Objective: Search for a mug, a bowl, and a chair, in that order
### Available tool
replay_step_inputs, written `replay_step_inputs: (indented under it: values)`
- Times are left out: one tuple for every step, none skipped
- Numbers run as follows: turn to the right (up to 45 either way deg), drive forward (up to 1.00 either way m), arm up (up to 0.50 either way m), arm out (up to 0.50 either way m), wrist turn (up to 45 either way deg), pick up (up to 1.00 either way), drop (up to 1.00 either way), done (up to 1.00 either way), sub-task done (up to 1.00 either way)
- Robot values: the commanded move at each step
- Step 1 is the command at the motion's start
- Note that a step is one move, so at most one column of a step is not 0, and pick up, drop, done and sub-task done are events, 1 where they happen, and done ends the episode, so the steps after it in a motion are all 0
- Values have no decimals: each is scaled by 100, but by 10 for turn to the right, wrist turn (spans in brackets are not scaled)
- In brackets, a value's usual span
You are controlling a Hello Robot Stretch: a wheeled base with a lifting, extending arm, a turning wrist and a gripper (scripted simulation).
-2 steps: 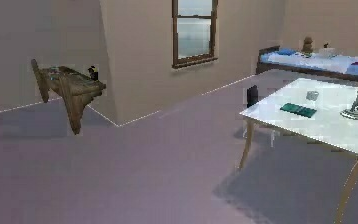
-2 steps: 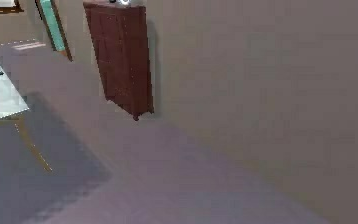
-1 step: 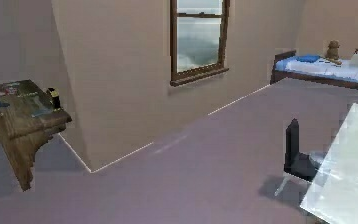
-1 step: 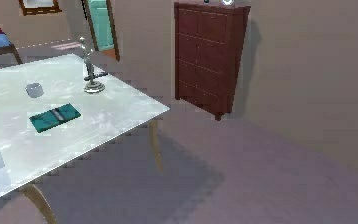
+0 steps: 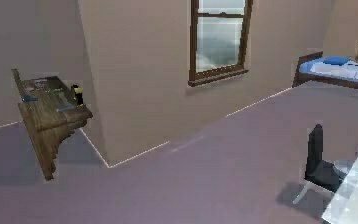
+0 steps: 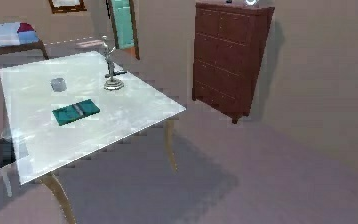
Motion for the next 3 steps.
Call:
replay_step_inputs:
  values:
    - [0, 35, 0, 0, 0, 0, 0, 0, 0]
    - [180, 0, 0, 0, 0, 0, 0, 0, 0]
    - [0, 75, 0, 0, 0, 0, 0, 0, 0]
